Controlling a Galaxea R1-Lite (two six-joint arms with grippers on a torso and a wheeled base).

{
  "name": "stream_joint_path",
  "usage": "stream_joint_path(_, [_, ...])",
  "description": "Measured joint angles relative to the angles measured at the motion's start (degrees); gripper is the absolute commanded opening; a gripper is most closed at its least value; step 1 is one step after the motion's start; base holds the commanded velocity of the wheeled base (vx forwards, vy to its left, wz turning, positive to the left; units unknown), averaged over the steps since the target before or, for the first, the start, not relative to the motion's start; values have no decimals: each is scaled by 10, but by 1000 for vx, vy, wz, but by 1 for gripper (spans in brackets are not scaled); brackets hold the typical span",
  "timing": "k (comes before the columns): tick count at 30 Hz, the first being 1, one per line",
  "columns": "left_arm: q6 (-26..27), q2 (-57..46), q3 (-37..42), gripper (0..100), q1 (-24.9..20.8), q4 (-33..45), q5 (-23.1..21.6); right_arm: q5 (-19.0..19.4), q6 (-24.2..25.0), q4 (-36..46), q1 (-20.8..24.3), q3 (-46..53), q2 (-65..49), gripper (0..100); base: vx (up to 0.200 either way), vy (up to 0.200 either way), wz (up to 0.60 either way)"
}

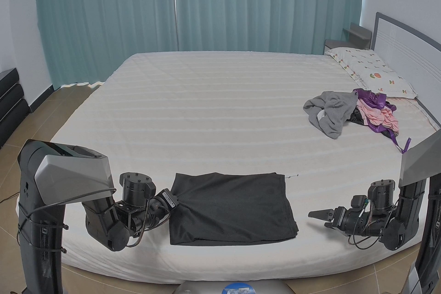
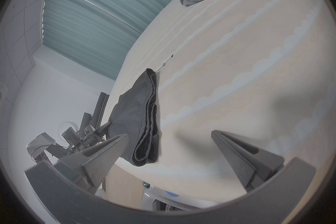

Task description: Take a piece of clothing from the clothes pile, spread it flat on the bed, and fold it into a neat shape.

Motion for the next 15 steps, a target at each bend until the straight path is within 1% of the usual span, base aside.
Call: stream_joint_path(15, [0, -5, 15, 0, 6, -13, 0, 0, 0, 0, 0, 1, -1, 100, 0, 200, 0])
